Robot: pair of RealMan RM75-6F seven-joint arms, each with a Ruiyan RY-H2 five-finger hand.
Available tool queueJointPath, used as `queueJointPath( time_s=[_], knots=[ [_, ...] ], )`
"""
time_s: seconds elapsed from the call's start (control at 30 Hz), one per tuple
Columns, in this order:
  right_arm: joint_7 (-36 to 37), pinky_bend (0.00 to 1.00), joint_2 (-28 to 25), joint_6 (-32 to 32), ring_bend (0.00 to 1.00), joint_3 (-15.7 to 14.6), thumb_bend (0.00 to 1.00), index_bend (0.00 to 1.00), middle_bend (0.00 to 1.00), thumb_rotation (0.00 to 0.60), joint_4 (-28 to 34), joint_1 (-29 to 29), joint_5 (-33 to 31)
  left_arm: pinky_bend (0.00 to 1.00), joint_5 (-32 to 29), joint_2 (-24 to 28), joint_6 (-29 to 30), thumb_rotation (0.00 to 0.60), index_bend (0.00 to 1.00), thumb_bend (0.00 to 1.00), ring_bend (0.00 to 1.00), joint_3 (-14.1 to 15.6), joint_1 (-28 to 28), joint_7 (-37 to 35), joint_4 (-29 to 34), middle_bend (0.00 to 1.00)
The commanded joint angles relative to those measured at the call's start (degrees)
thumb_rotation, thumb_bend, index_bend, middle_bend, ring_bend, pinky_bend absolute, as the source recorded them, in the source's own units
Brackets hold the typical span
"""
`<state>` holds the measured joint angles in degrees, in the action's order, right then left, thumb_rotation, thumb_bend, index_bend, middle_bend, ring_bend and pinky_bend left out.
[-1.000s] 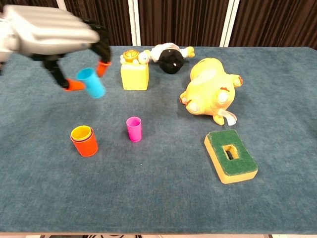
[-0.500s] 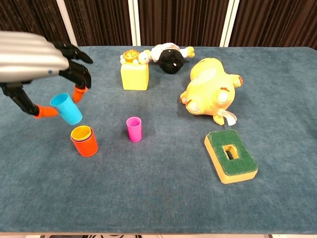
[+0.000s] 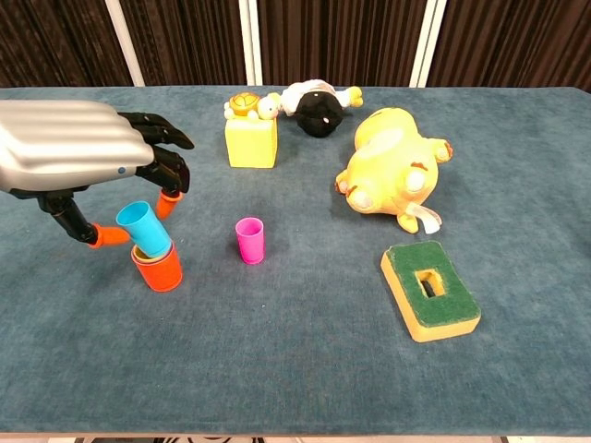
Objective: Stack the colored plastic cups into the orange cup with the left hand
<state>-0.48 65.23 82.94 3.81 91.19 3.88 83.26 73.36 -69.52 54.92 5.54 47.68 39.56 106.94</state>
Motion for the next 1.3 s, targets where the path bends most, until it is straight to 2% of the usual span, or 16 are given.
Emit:
queueJointPath(
  time_s=[0.03,0.2,0.37,0.57,0.8,0.93,1.07,1.3],
  knots=[
    [0.00,0.04,-0.03,-0.03,0.07,-0.01,0.37,0.06,0.04,0.600,0.02,0.00,-0.01,0.03,-0.34,-0.27,-0.46,0.600,0.42,0.31,0.00,-0.07,0.05,0.38,-0.25,0.22],
    [0.02,0.04,-0.04,-0.12,0.07,0.01,0.37,0.06,0.04,0.600,0.02,0.02,-0.10,0.03,-1.50,-0.16,-1.52,0.600,0.35,0.30,0.00,0.12,0.29,2.06,-0.32,0.20],
    [0.00,0.04,-0.02,-0.11,0.07,-0.02,0.37,0.06,0.04,0.600,0.06,0.03,-0.01,0.02,-3.31,0.31,-2.03,0.600,0.25,0.26,0.00,-0.28,0.51,3.48,0.56,0.18],
    [-0.20,0.04,0.08,-0.19,0.07,-0.04,0.37,0.06,0.04,0.600,0.09,0.06,-0.06,0.02,-5.57,-0.47,-1.71,0.600,0.23,0.26,0.00,-2.42,1.35,4.86,0.91,0.18],
    [-0.36,0.04,0.21,-0.34,0.07,-0.04,0.37,0.06,0.04,0.600,-0.01,0.14,-0.12,0.02,-9.38,-6.73,-1.86,0.600,0.25,0.26,0.00,-8.75,4.48,3.76,-3.72,0.18],
    [-0.06,0.04,0.12,-0.20,0.07,0.11,0.37,0.06,0.04,0.600,-0.12,0.06,-0.30,0.02,-13.31,-10.67,-3.77,0.600,0.25,0.26,0.00,-10.57,7.19,5.60,-6.95,0.18],
    [0.35,0.04,-0.04,-0.07,0.07,0.16,0.37,0.06,0.04,0.600,-0.15,0.00,-0.27,0.02,-16.57,-14.14,-4.97,0.600,0.25,0.26,0.00,-10.78,9.01,7.28,-9.55,0.19],
    [1.26,0.04,-0.35,0.24,0.07,0.36,0.37,0.06,0.04,0.600,-0.22,-0.16,-0.38,0.02,-19.18,-17.89,-5.89,0.600,0.25,0.26,0.00,-9.39,10.29,8.52,-12.77,0.19]
  ],
)
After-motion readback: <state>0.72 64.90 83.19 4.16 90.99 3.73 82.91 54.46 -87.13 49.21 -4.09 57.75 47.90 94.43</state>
